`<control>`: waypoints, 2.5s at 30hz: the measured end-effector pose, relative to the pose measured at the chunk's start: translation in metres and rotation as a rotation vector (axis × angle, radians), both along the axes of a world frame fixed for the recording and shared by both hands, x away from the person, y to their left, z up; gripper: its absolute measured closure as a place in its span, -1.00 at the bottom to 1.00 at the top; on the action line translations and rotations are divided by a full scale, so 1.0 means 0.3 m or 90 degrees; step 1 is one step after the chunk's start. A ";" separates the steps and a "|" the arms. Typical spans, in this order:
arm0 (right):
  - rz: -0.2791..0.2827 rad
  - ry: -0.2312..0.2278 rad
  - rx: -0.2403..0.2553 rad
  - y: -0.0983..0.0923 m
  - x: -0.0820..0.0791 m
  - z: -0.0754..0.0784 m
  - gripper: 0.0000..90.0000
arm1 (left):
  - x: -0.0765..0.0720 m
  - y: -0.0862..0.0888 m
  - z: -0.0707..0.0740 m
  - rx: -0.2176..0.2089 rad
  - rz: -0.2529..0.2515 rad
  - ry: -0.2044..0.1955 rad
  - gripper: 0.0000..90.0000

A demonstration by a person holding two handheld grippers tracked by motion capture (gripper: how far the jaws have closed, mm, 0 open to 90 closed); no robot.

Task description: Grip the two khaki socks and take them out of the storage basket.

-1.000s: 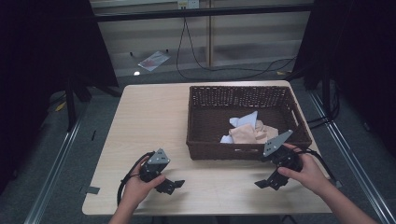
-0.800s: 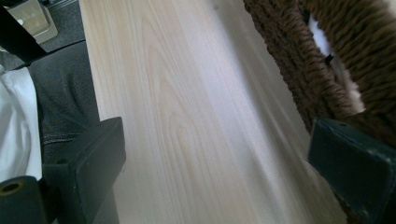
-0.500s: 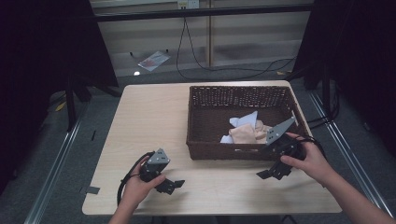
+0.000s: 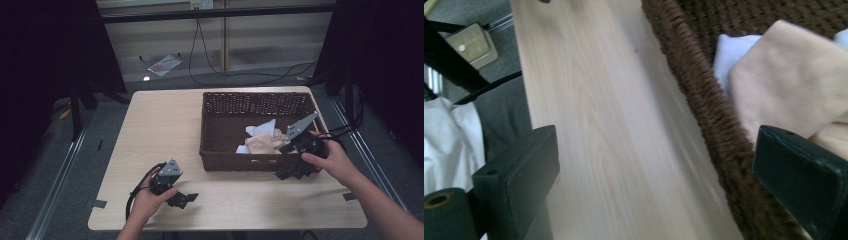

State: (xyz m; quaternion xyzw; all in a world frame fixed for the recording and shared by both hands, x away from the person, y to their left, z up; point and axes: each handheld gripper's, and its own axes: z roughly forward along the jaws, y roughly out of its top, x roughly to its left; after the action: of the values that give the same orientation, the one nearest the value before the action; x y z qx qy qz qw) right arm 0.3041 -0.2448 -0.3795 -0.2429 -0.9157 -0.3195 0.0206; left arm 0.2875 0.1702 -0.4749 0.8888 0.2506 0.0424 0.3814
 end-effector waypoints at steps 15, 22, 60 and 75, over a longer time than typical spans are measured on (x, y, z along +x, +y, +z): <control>-0.035 0.022 0.018 -0.007 0.104 0.037 -0.92 | 0.001 0.003 0.001 0.000 0.000 -0.001 -0.97; -0.054 0.029 -0.008 0.004 0.155 0.012 -0.92 | 0.002 0.006 0.004 0.004 0.001 -0.003 -0.97; -0.151 0.053 -0.093 0.007 0.339 -0.155 -0.15 | 0.004 0.008 0.006 0.001 0.001 -0.008 -0.97; -0.130 0.057 -0.092 -0.004 0.319 -0.101 0.99 | 0.005 0.009 0.006 0.000 0.001 -0.008 -0.97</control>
State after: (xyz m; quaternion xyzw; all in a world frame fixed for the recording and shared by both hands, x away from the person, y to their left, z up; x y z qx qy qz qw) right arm 0.3999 -0.2460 -0.4098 -0.3499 -0.9049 -0.2421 0.0110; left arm 0.2892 0.1728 -0.4731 0.8883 0.2486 0.0480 0.3831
